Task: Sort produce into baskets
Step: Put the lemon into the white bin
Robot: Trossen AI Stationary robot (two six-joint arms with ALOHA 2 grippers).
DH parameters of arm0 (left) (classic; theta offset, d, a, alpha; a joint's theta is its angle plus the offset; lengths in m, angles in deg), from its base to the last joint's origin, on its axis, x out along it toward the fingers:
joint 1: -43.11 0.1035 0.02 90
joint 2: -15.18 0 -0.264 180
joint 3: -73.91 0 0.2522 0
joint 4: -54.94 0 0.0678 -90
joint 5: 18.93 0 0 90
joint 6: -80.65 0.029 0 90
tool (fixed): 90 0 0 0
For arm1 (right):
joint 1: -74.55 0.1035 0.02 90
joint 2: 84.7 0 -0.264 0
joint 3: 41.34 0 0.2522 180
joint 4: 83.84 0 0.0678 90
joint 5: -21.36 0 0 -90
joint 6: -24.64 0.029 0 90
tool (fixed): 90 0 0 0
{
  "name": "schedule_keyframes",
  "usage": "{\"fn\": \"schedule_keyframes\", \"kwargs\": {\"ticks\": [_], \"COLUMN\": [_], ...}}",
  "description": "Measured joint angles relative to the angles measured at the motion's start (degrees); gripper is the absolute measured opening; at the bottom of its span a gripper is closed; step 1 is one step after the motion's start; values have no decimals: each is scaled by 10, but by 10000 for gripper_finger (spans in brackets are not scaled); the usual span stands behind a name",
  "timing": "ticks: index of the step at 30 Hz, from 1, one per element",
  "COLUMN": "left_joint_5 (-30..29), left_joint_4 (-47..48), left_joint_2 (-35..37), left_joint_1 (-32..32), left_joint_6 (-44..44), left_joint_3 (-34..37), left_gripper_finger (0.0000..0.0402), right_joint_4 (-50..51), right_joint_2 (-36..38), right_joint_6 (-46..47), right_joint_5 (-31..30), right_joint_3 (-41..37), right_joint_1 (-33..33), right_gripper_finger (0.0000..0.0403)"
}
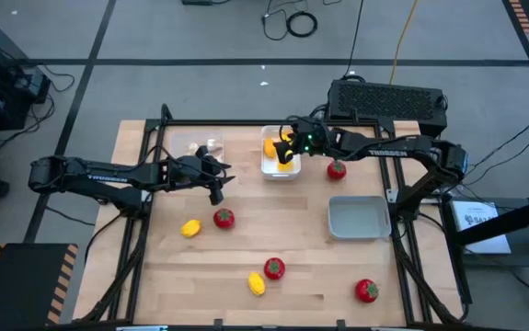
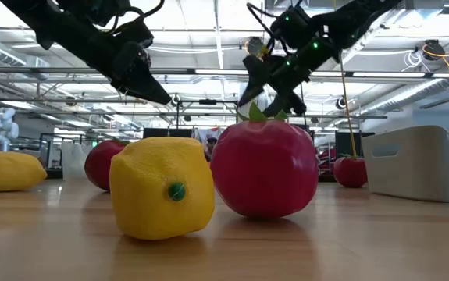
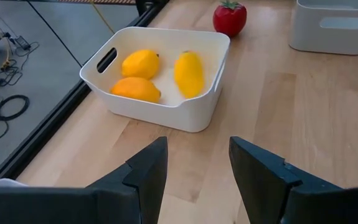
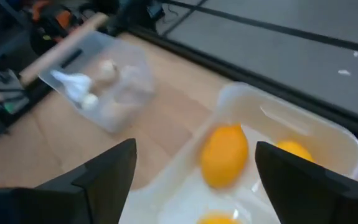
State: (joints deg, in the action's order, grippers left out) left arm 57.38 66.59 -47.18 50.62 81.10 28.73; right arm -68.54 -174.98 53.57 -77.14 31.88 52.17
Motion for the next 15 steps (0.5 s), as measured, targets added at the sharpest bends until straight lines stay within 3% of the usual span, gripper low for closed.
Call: {"fn": "schedule_keyframes", "kwargs": {"ticks": [7, 15], "left_joint_5": [0, 8], "left_joint_4": [63, 135], "left_joint_2": [6, 83], "left_joint_1": [0, -2], "left_joint_6": [30, -2], "left_joint_3": [0, 0], "left_gripper_finger": [180, 180], "right_joint_4": [7, 0], "right_joint_2": [0, 0], "right_joint_6": [-11, 38], "right_joint_5": [82, 86], "right_joint_3": [55, 64], "right_joint_1": [27, 131], "right_gripper_finger": [317, 318]}}
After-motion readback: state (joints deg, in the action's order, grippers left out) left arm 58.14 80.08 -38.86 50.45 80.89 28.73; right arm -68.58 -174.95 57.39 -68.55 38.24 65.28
